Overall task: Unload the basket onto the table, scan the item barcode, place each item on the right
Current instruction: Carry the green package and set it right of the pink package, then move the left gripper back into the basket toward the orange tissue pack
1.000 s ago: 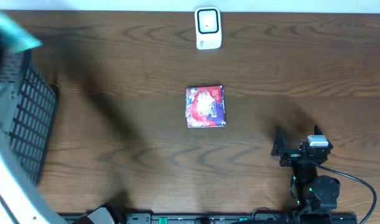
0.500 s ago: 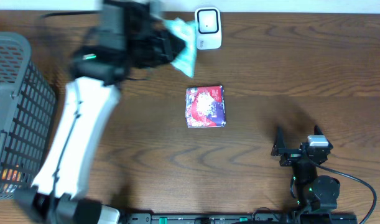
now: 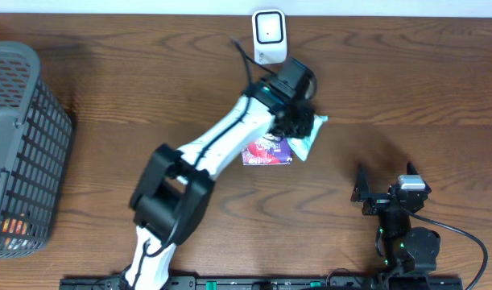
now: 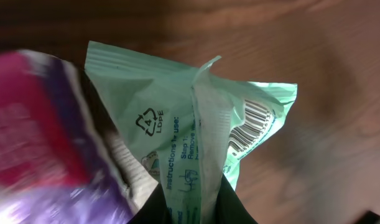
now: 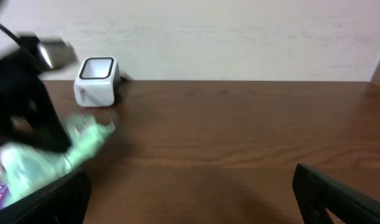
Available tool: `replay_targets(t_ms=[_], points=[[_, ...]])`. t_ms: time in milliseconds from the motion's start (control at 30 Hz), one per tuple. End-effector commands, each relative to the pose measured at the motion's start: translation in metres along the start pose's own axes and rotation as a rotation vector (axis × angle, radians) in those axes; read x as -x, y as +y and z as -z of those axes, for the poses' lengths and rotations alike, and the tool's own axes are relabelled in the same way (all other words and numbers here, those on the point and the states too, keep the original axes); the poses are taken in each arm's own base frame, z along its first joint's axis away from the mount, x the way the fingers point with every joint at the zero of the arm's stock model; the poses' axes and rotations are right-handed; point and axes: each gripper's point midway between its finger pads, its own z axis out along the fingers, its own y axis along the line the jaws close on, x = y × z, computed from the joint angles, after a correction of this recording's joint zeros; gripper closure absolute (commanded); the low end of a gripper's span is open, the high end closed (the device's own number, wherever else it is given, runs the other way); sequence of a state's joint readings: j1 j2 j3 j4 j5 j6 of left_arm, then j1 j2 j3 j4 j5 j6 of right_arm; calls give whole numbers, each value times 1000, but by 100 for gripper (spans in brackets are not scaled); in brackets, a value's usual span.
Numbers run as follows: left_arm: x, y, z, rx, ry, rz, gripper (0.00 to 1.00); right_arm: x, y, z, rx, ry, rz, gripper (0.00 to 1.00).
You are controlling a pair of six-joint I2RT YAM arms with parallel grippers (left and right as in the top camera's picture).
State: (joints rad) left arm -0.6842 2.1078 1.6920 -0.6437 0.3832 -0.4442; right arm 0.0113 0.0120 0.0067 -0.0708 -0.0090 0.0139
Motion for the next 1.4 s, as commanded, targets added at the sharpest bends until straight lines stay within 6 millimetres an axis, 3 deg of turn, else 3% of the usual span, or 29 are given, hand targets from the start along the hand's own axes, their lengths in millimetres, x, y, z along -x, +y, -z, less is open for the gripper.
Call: replay_targets(t_ms=[0,67,133,233,367,467,633,733,833,867,900,967,1067,1233,1367], points=[[3,10,-8,54,-21,4,92,0,2,0,10,0,8,1],[6,16,-8,87,-38,4,91,0,2,0,10,0,8,1],[10,19,-7,102,-54,3,69,0,2,0,10,0,8,1],[13,19,-6,97,-64,5,46,0,2,0,10,0,8,1],[27,19,6,77,-101,15,43,0,2,0,10,0,8,1],[44,16,30,45,-153,54,43,0,2,0,10,0,8,1],[76,13,112,-35,-308,92,42,0,2,0,10,0,8,1],[90,19,176,-57,-433,108,42,0,2,0,10,0,8,1],[96,31,256,-71,-590,131,42,0,2,0,10,0,8,1],[92,45,307,-62,-693,147,41,0,2,0,10,0,8,1],[88,53,334,-48,-745,152,42,0,2,0,10,0,8,1],[75,77,381,10,-837,162,41,0,2,0,10,0,8,1],[44,137,436,204,-949,307,41,0,2,0,10,0,8,1],[-35,245,502,604,-1030,656,41,0,2,0,10,0,8,1],[-94,306,528,790,-1029,914,41,0,2,0,10,0,8,1]])
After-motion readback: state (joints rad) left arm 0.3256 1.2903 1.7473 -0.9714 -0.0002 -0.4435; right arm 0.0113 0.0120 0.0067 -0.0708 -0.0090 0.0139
